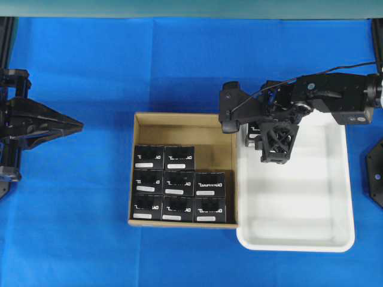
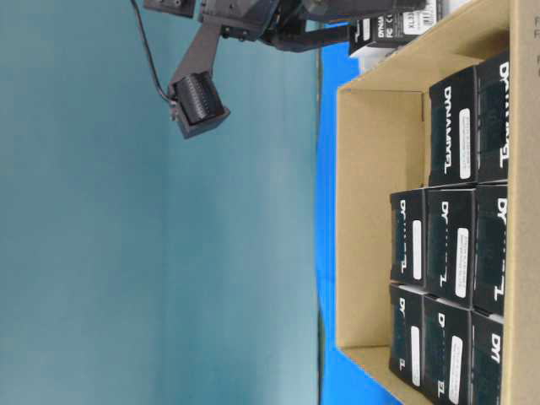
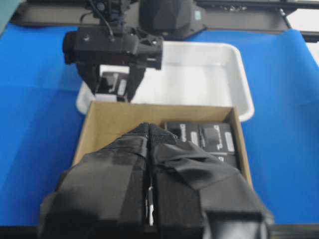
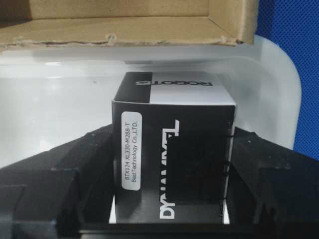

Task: Pick the box from inside the cardboard box.
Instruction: 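Carry the held servo box over the white tray and hold it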

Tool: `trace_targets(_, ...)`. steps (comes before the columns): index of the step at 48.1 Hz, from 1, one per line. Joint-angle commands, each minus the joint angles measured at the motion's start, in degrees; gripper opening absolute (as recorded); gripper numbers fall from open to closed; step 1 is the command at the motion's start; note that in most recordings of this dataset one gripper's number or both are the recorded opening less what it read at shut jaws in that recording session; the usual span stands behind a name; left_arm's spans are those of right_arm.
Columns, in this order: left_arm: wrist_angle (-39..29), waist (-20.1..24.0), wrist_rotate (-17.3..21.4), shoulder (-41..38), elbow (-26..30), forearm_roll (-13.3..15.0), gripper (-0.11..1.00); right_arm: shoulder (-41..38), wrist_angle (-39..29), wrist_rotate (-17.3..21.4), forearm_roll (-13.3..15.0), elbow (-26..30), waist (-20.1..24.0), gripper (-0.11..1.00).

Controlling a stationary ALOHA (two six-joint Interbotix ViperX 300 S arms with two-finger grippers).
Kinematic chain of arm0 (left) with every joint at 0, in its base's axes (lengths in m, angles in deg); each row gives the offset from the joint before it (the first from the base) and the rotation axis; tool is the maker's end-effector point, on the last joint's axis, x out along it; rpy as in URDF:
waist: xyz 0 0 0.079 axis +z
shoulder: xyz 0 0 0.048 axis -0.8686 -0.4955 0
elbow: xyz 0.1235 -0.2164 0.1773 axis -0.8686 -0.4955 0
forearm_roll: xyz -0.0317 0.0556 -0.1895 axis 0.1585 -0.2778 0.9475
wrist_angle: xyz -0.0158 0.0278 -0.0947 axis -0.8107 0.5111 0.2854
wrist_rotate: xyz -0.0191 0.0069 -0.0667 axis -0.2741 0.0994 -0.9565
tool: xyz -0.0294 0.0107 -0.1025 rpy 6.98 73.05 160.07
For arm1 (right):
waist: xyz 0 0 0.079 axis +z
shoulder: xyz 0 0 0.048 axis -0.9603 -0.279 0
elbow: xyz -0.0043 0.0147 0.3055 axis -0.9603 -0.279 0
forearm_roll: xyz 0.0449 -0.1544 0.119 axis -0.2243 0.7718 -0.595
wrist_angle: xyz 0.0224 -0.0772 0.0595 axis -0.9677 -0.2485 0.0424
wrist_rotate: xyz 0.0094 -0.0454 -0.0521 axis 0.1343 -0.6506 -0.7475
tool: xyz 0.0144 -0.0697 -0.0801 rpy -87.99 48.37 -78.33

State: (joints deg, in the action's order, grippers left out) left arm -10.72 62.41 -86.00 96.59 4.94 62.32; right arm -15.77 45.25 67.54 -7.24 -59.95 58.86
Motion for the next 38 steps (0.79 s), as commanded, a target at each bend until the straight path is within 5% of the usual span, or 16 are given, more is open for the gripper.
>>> trace_targets(1,0.3,-0.1,0.0,-0.4,1.2,-0.1,-0.02,-0.1,0.3,0.1,0.1,0.4,0.2,0.62)
trace_targets(11,0.3,-0.1,0.0,-0.4,1.2,-0.1,-0.02,-0.2,0.4,0.5,1.2,0.4,0.2,0.85)
trace_targets(38,0.3,-0.3,-0.1,-0.3,1.4,-0.1,-0.02,2.8,-0.5,2.2,1.5,1.8,0.1,0.86)
